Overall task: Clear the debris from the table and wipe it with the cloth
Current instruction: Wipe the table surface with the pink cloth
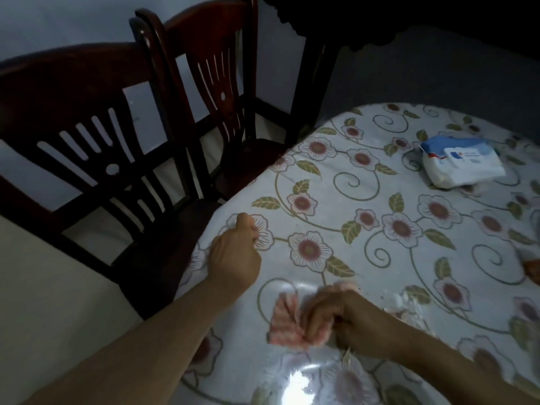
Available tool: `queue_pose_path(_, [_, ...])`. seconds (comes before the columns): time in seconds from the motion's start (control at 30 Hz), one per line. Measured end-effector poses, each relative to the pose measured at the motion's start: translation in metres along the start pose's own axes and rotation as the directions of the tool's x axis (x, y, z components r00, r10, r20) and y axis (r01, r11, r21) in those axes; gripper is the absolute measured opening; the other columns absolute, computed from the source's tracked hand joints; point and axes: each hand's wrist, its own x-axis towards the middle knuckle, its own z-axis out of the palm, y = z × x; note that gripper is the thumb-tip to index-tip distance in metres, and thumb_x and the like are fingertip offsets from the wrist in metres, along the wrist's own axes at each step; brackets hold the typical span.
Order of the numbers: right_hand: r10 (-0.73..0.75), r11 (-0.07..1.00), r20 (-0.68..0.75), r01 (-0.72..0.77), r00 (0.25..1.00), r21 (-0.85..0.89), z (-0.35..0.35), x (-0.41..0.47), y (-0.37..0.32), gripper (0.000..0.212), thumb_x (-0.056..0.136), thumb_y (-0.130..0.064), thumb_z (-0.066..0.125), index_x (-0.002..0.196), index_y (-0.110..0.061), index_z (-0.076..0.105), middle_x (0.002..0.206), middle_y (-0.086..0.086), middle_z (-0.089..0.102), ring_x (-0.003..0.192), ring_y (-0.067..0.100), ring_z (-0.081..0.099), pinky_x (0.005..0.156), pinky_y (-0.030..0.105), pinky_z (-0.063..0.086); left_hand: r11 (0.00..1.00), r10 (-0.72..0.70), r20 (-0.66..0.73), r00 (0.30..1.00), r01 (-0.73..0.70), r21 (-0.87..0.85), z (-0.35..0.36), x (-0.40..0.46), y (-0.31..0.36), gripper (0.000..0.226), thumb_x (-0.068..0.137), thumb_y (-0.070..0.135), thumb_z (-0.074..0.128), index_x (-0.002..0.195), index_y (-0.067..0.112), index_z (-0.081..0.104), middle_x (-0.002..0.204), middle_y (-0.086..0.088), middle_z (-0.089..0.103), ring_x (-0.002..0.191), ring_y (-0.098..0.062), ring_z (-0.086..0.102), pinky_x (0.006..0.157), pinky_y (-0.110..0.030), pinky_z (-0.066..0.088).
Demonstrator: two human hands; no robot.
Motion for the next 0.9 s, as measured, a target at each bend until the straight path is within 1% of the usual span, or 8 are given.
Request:
queue_pose_path(0.17, [-0.040, 0.999, -0.221, 0.047, 0.975, 0.026, -0.035, 0.049, -0.013, 0.037, 0.086, 0.019, 0.040, 0.102, -0.002, 0.067, 0.078, -0.031, 0.066, 0.066, -0.010, 0.062, 0.063, 0.014, 0.055, 0.996, -0.004, -0.070, 0.998, -0.002, -0.084, -0.020, -0.025, -0.015, 0.040, 0.077, -0.008, 0.048, 0.114, 0.008, 0.046, 0.101, -0.015, 0.070, 0.088, -0.033, 0.068, 0.073, -0.047, 0.056])
queue_pose_path(0.23, [-0.078, 0.996, -0.355, 0.061, 0.932, -0.059, -0.044, 0.099, -0.015, 0.040, 0.089, 0.010, 0.043, 0.112, -0.013, 0.066, 0.103, -0.020, 0.067, 0.080, -0.008, 0.060, 0.074, 0.014, 0.053, 0.995, -0.013, -0.091, 0.996, 0.004, -0.097, -0.023, -0.031, -0.019, 0.040, 0.077, -0.007, 0.050, 0.115, 0.008, 0.047, 0.098, -0.016, 0.068, 0.092, -0.032, 0.066, 0.077, -0.047, 0.054])
queue_pose_path(0.33, [-0.127, 0.984, -0.451, 0.054, 0.883, -0.170, -0.025, 0.155, -0.008, 0.038, 0.086, 0.008, 0.049, 0.121, -0.002, 0.061, 0.130, 0.014, 0.057, 0.121, 0.016, 0.052, 0.100, 0.009, 0.032, 0.992, -0.030, -0.128, 0.991, 0.013, -0.129, -0.024, -0.044, -0.022, 0.037, 0.079, 0.007, 0.040, 0.115, 0.004, 0.048, 0.100, -0.017, 0.067, 0.093, -0.032, 0.064, 0.083, -0.046, 0.053])
queue_pose_path(0.43, [-0.228, 0.957, -0.487, 0.103, 0.843, -0.271, 0.016, 0.154, -0.009, 0.030, 0.083, 0.006, 0.044, 0.101, 0.009, 0.068, 0.100, 0.025, 0.066, 0.084, 0.025, 0.062, 0.074, 0.008, 0.043, 0.986, -0.034, -0.177, 0.984, 0.003, -0.168, -0.020, -0.056, -0.025, 0.045, 0.072, 0.014, 0.031, 0.111, 0.000, 0.049, 0.095, -0.018, 0.068, 0.089, -0.033, 0.066, 0.079, -0.045, 0.055])
queue_pose_path(0.53, [-0.367, 0.926, -0.327, 0.311, 0.871, -0.213, 0.045, 0.120, -0.012, 0.035, 0.070, -0.005, 0.038, 0.078, -0.003, 0.072, 0.078, 0.007, 0.070, 0.071, 0.019, 0.065, 0.067, 0.034, 0.052, 0.981, -0.119, -0.194, 0.974, 0.085, -0.175, -0.019, -0.057, -0.028, 0.031, 0.080, 0.004, 0.038, 0.108, -0.001, 0.048, 0.093, -0.020, 0.069, 0.089, -0.036, 0.066, 0.076, -0.047, 0.054])
queue_pose_path(0.6, [-0.360, 0.929, -0.225, 0.327, 0.906, -0.171, 0.053, 0.089, -0.006, 0.032, 0.071, 0.004, 0.041, 0.073, -0.003, 0.072, 0.075, 0.008, 0.073, 0.071, 0.017, 0.069, 0.065, 0.034, 0.055, 0.975, -0.176, -0.184, 0.967, 0.145, -0.167, -0.020, -0.061, -0.029, 0.031, 0.082, -0.004, 0.043, 0.112, 0.002, 0.047, 0.095, -0.019, 0.069, 0.094, -0.036, 0.065, 0.081, -0.047, 0.053])
queue_pose_path(0.73, [-0.224, 0.974, -0.009, 0.224, 0.975, -0.038, 0.066, 0.014, -0.004, 0.032, 0.062, 0.022, 0.042, 0.065, 0.005, 0.069, 0.074, 0.016, 0.070, 0.074, 0.009, 0.066, 0.073, 0.013, 0.050, 0.984, -0.125, -0.109, 0.986, 0.110, -0.137, -0.018, -0.086, -0.031, 0.030, 0.079, -0.009, 0.048, 0.107, 0.000, 0.050, 0.108, -0.016, 0.068, 0.107, -0.031, 0.063, 0.091, -0.044, 0.051])
queue_pose_path(0.9, [-0.064, 0.995, 0.065, 0.059, 0.996, 0.077, 0.052, -0.034, -0.002, 0.028, 0.068, 0.000, 0.048, 0.063, -0.014, 0.072, 0.073, -0.003, 0.071, 0.078, 0.013, 0.068, 0.084, 0.030, 0.052, 0.980, -0.148, -0.080, 0.986, 0.135, -0.145, -0.022, -0.123, -0.028, 0.028, 0.080, -0.002, 0.043, 0.106, -0.001, 0.055, 0.111, -0.012, 0.068, 0.109, -0.027, 0.062, 0.092, -0.037, 0.051])
